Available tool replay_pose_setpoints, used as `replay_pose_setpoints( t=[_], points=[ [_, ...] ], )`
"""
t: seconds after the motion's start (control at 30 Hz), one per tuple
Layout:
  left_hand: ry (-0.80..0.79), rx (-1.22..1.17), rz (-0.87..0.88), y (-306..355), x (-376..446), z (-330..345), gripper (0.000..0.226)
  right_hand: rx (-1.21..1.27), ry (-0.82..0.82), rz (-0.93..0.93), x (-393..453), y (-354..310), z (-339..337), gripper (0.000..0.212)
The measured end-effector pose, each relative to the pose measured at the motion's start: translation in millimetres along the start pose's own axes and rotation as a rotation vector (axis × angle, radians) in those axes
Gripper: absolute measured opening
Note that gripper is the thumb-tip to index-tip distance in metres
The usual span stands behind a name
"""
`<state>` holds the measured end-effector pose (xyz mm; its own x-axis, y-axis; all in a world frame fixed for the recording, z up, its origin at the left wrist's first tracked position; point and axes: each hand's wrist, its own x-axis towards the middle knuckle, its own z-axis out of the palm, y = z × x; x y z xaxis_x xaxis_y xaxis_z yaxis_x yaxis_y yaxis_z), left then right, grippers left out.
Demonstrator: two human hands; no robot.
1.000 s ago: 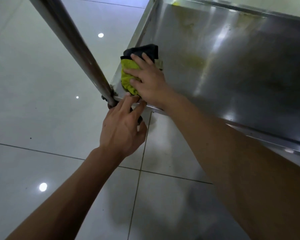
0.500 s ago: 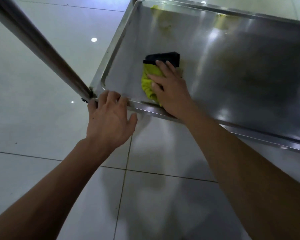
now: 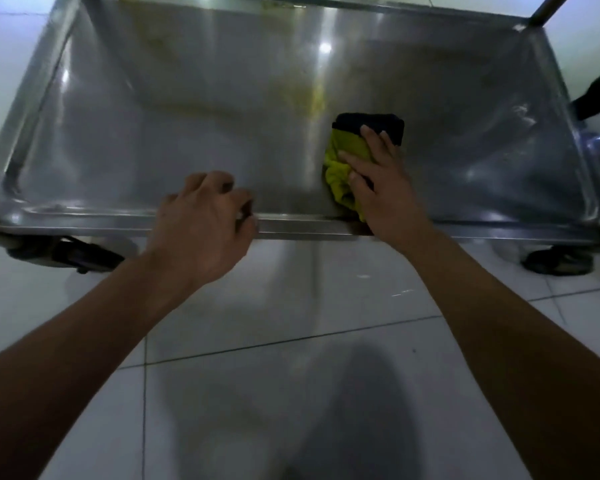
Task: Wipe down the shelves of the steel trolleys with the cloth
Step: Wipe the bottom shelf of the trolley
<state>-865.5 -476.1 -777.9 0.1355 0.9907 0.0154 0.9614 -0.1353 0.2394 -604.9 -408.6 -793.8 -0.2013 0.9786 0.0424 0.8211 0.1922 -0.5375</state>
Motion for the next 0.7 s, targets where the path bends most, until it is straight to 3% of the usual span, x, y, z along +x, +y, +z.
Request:
replay_pose_setpoints(
  t=[0.23,0.4,0.53,0.7],
  points=[
    [0.061,-0.048,0.051,-12.6,-4.7,2.3,0.026,-0.077,0.021,0.039,-4.4,5.9,-3.8,0.037],
    [0.145,-0.021,-0.08,-51.0,-10.4,-14.0,0.02,-0.152,0.01,0.033,3.0,-5.9,6.0,0.038],
    [0.108,0.041,-0.21,-73.3,-23.0,-16.3,0.05,-0.166,-0.019,-0.033,18.0,-33.3,26.7,0.038],
    [0.067,0.056,-0.131,-97.8,-27.8,-20.0,0.064,-0.175,-0.067,-0.181,53.0,-91.6,71.0,0.038]
  ],
)
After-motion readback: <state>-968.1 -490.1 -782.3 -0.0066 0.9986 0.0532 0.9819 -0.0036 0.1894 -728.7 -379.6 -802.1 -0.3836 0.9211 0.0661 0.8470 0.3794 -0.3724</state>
